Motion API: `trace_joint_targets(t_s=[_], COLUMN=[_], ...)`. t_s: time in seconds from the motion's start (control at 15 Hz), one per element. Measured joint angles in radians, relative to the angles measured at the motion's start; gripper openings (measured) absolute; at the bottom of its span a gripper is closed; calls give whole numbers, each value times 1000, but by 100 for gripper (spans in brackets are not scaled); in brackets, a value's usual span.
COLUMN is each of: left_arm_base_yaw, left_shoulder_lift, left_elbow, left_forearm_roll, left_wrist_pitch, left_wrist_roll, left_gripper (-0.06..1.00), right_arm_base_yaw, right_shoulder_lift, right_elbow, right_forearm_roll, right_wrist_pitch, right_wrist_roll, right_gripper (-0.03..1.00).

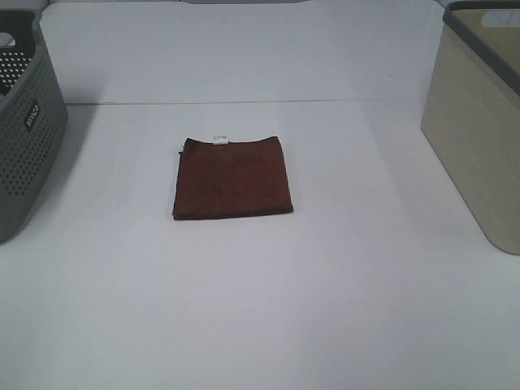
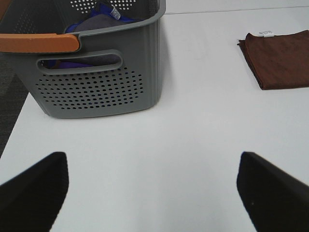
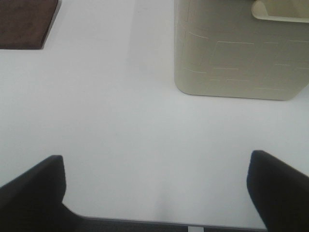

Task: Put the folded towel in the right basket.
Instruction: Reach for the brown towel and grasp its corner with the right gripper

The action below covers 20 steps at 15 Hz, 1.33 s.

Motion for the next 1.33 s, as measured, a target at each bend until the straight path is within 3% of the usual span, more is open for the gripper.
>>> trace_joint_targets(t_s=[1.33], left_arm_base_yaw=[0], left_shoulder_lift=[0], left_elbow=[0], left_forearm_roll=[0], left_wrist_pitch=[0], left_wrist_roll=[0], left_gripper=[88], right_arm_base_yaw=[0], right_shoulder_lift=[0], right_elbow=[0], right_forearm_roll=[0], right_wrist_pitch=[0], right_wrist_roll=[0], right_gripper=[98])
